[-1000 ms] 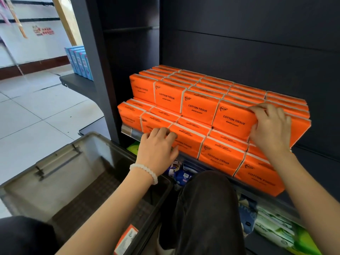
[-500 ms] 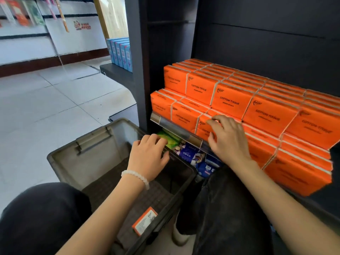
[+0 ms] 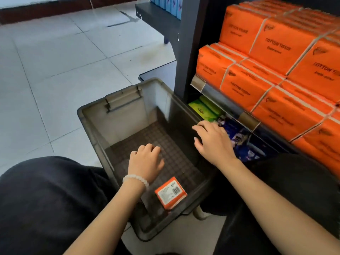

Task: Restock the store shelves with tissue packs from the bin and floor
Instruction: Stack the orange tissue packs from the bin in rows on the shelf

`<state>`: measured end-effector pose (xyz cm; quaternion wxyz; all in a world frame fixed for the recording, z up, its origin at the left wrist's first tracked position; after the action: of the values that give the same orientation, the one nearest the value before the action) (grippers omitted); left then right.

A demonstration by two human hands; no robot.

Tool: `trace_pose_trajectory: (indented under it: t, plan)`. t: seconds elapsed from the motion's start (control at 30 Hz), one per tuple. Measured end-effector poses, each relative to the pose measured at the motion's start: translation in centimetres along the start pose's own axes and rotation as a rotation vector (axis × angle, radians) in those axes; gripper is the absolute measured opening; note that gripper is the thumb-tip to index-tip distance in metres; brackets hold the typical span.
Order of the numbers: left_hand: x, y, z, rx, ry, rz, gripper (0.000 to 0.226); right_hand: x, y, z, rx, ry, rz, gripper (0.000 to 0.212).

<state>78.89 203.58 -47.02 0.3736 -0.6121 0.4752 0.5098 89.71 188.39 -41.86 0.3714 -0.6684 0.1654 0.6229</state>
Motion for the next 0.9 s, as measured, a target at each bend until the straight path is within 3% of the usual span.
trace_pose_trajectory:
  t: [0.23,0.63,0.9]
  plan:
    - [11.9,-1.0,1.0,-0.149,0.085,0.453,0.046,8.4,-1.0,-0.4,0.029,-0.023,0.288,0.040]
    - [24.8,-0.7,2.1,-0.354,0.169,0.721,0.053,23.2,-0.3,-0.3,0.078,-0.089,0.774,0.040]
    - [27.5,0.3,3.0,-0.422,0.215,0.773,0.066,26.3,1.4,-1.5,0.208,-0.138,0.911,0.044]
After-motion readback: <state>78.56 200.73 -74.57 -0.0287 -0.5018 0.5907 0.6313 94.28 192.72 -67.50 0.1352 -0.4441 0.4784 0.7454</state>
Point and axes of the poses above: each hand's wrist, its own y-axis away from the middle knuckle, its own x-axis out of the palm, z = x × y, the point moved 6 cm from there along -y, towards the middle knuckle, and after that the axes turned 3 degrees about y, right-handed, at the moved point
